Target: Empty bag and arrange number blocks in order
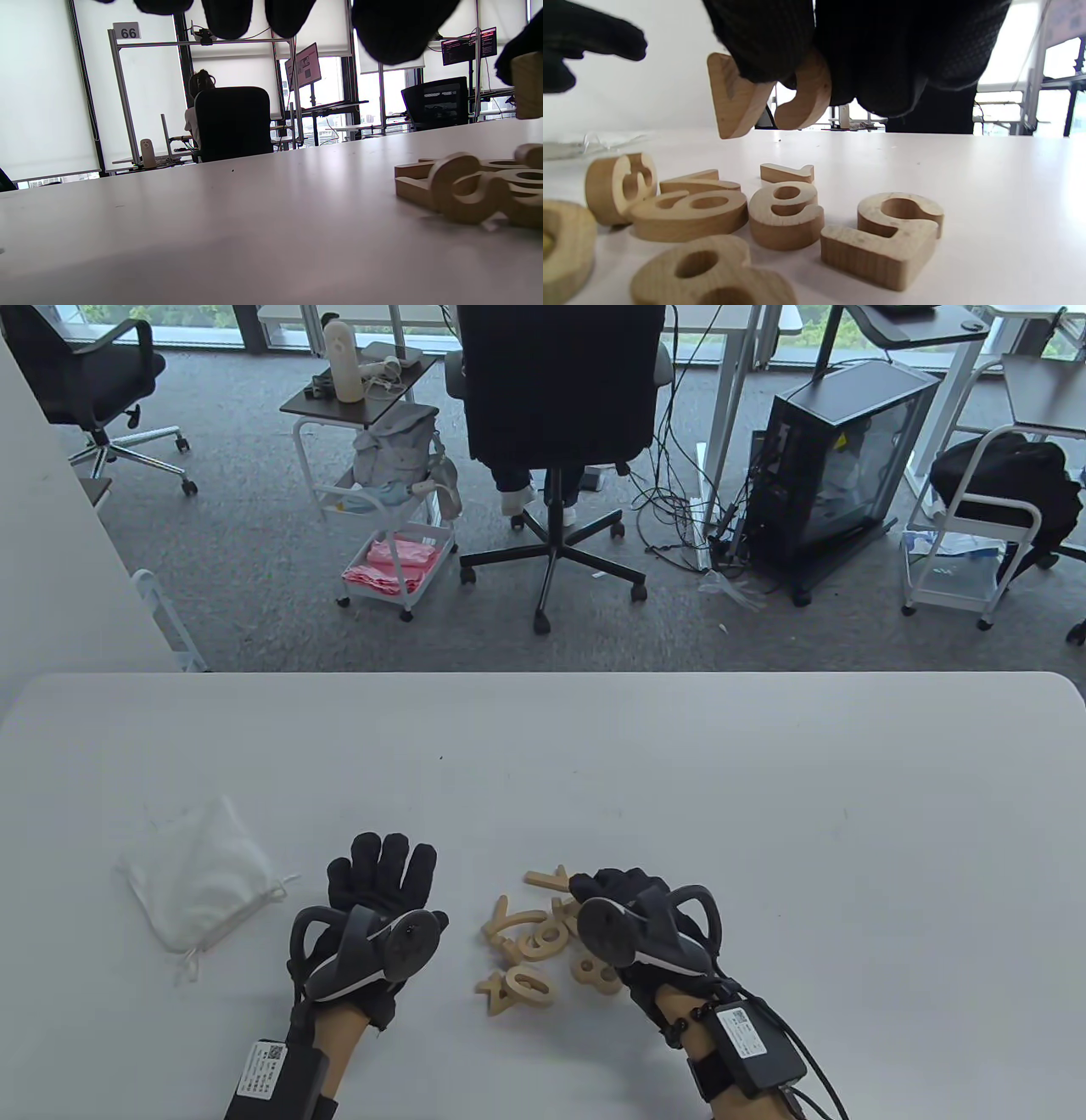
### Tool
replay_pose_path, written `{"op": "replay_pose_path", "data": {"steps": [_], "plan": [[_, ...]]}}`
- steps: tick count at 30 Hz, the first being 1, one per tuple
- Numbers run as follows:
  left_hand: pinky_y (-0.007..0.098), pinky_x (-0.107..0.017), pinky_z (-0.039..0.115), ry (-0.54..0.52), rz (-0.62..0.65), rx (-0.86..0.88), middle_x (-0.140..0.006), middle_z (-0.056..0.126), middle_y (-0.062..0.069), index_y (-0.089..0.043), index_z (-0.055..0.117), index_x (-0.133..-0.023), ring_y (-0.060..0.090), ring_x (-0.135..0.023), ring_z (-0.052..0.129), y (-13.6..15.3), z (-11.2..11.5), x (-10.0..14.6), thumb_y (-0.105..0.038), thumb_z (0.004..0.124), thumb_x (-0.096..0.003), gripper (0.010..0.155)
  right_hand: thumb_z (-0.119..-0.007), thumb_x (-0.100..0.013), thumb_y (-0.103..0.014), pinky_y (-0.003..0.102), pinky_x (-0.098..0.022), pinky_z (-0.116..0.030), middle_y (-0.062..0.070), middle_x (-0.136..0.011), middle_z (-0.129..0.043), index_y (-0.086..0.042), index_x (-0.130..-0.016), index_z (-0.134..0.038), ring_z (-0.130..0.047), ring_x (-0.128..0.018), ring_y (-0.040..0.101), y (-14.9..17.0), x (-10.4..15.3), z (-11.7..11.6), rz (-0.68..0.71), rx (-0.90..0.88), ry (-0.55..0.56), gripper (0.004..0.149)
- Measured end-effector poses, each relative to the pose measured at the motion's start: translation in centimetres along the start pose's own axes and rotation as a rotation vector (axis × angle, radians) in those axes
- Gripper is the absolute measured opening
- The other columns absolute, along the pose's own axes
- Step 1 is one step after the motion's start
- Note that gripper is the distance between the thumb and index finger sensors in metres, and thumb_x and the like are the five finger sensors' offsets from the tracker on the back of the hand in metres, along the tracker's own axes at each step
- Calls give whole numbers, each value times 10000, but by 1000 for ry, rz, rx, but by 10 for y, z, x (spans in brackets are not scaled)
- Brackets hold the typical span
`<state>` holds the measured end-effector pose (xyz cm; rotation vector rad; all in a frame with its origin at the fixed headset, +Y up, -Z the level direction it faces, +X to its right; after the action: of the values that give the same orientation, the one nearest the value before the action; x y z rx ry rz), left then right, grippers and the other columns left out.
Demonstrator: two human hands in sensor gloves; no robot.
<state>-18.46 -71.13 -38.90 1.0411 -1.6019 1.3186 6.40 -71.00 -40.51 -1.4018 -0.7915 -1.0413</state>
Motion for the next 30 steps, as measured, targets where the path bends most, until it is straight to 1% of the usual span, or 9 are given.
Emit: {"op": "replay_pose_path", "data": {"steps": [3, 4, 8, 9, 11, 16, 25, 27, 30], "plan": [[794, -667, 440, 1, 0, 1, -1158, 403, 306, -103, 442, -1153, 654, -1033, 423, 0, 0, 0, -506, 707, -537, 782, -793, -506, -243, 550, -551, -822, 150, -863, -875, -165, -962, -780, -945, -683, 379, 27, 7, 7, -79, -98, -54, 462], [794, -666, 440, 0, 0, 2, -1157, 403, 308, -106, 442, -1153, 655, -1032, 424, 1, 0, 0, -506, 707, -538, 780, -793, -508, -238, 550, -536, -827, 161, -853, -879, -156, -961, -788, -950, -667, 381, 40, 11, 6, -124, -136, -90, 461], [793, -667, 441, -3, 2, 5, -1156, 408, 307, -103, 445, -1152, 654, -1033, 427, 0, 0, 0, -505, 708, -537, 780, -794, -511, -224, 541, -477, -855, 192, -814, -905, -125, -951, -815, -979, -605, 384, 70, 19, -5, -247, -231, -236, 452], [793, -667, 442, -1, 4, 4, -1156, 408, 306, -107, 447, -1151, 653, -1033, 429, 0, 1, 0, -505, 709, -536, 777, -794, -512, -219, 540, -465, -859, 201, -804, -914, -113, -947, -821, -983, -594, 389, 73, 20, -8, -260, -240, -265, 449], [793, -667, 442, 3, 7, 2, -1156, 410, 305, -110, 449, -1151, 651, -1033, 431, 0, 1, 1, -504, 710, -536, 775, -791, -515, -213, 540, -451, -864, 211, -794, -921, -100, -942, -827, -989, -582, 397, 80, 22, -18, -300, -246, -367, 444], [793, -667, 443, 1, 12, 4, -1156, 412, 305, -110, 455, -1150, 651, -1033, 433, -1, 1, 1, -503, 713, -535, 775, -790, -515, -202, 537, -447, -862, 222, -802, -914, -94, -937, -834, -984, -586, 410, 84, 23, -36, -335, -198, -481, 437], [793, -667, 445, 4, 29, 2, -1157, 418, 299, -119, 467, -1147, 650, -1033, 438, -5, 2, 1, -503, 716, -533, 766, -817, -501, -209, 499, -415, -906, 221, -792, -955, -109, -915, -856, -1034, -559, 392, 74, 16, -46, -326, -66, -451, 428], [792, -667, 446, 5, 32, 0, -1157, 421, 300, -118, 473, -1146, 648, -1034, 439, -6, 3, 1, -502, 718, -533, 764, -818, -502, -210, 493, -409, -913, 223, -796, -955, -104, -918, -850, -1042, -552, 383, 72, 16, -48, -324, -52, -465, 430], [794, -666, 446, 8, 44, 2, -1157, 424, 300, -121, 480, -1145, 647, -1035, 442, -8, 3, 1, -503, 719, -531, 761, -826, -500, -210, 491, -405, -916, 230, -801, -955, -99, -915, -853, -1045, -551, 380, 70, 16, -46, -321, -37, -451, 431]]}}
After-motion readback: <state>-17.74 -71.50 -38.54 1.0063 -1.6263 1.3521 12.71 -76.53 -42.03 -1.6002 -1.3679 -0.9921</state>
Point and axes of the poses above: the tracker on the back of each hand, its own y axis roughly to the little-finger side, its own x axis roughly from the fingertips to the wrist, z = x × y, the point moved 5 cm from there along -x, roughly from the wrist to the fingertips
